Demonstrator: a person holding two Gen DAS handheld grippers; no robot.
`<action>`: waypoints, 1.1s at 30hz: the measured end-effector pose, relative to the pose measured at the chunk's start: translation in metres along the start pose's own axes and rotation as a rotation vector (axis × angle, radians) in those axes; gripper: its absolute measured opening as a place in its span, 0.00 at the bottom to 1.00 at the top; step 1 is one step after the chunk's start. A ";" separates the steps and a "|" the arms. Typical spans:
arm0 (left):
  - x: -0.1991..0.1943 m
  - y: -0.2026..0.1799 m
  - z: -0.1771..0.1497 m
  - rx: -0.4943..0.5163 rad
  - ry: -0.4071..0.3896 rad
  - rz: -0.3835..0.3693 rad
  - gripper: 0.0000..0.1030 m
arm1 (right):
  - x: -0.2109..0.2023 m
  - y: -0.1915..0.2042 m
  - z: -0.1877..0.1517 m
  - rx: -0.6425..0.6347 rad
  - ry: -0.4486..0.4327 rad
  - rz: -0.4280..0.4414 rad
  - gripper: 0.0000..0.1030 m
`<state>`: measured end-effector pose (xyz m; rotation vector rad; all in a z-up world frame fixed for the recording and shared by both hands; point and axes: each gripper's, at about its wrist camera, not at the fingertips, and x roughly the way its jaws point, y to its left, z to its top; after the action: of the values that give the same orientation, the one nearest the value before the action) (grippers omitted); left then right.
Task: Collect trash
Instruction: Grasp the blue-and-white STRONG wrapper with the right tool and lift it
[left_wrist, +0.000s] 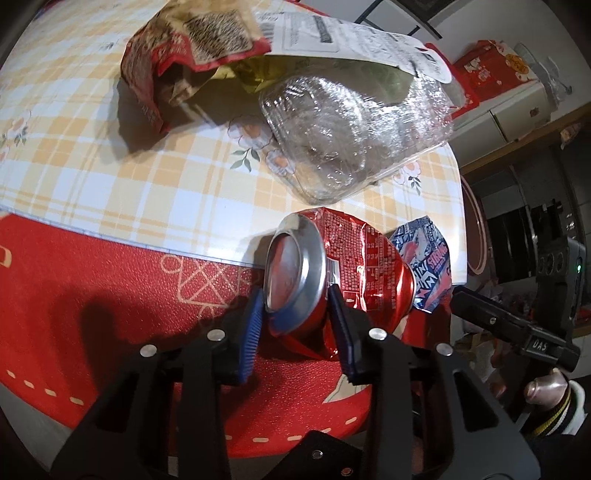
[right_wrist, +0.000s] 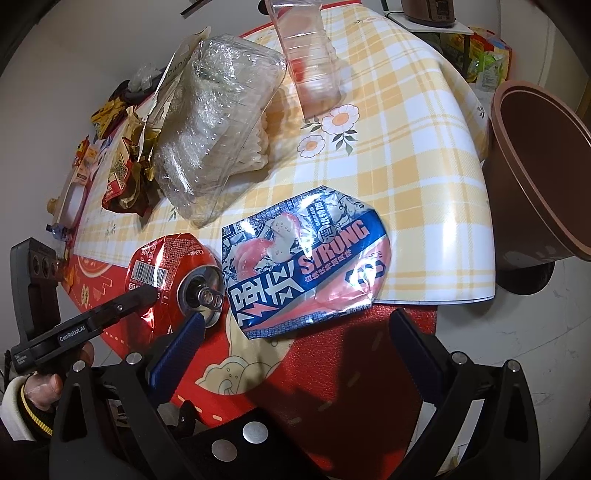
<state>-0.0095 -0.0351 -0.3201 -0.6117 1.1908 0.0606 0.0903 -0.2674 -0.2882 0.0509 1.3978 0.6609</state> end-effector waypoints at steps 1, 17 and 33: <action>-0.002 -0.001 -0.001 0.008 -0.004 0.002 0.36 | 0.000 0.000 0.000 -0.001 0.001 0.003 0.95; -0.024 0.016 0.024 0.092 -0.008 -0.028 0.36 | 0.007 0.005 -0.002 0.167 -0.016 0.032 0.84; -0.018 0.043 0.043 0.169 0.091 -0.048 0.36 | -0.006 -0.019 -0.009 0.533 -0.172 0.077 0.42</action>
<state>0.0049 0.0265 -0.3122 -0.4981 1.2540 -0.1085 0.0896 -0.2890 -0.2924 0.5728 1.3758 0.3218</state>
